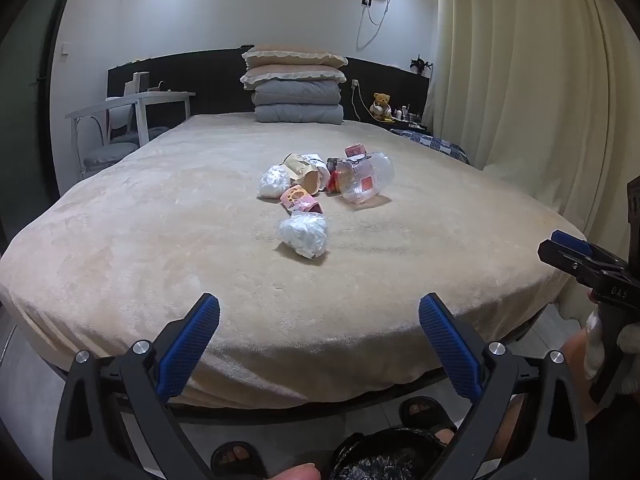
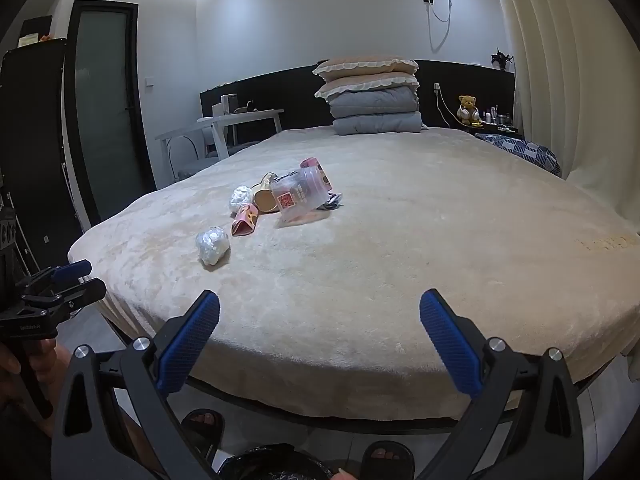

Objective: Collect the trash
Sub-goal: 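Move both tools toward the trash pile on the bed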

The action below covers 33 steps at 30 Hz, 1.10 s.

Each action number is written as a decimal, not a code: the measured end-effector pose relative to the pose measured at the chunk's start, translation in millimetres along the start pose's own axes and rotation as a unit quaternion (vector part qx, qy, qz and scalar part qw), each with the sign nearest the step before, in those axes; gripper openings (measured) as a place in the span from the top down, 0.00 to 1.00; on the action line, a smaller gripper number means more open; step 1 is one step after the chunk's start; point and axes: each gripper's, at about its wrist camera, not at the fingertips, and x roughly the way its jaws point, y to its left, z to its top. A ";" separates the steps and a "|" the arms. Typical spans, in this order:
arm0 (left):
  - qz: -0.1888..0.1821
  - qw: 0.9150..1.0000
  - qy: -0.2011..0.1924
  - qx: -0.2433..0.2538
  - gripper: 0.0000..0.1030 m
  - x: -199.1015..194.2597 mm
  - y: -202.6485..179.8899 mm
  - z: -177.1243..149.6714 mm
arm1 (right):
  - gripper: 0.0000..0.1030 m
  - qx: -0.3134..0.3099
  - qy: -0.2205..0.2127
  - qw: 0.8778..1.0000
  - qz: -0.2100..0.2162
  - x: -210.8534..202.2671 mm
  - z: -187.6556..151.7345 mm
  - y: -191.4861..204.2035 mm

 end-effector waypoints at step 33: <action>-0.009 1.000 0.005 0.009 0.06 1.0 -4.1 -0.9 | 0.03 -0.011 0.013 1.000 -0.004 7.7 -2.8 5.4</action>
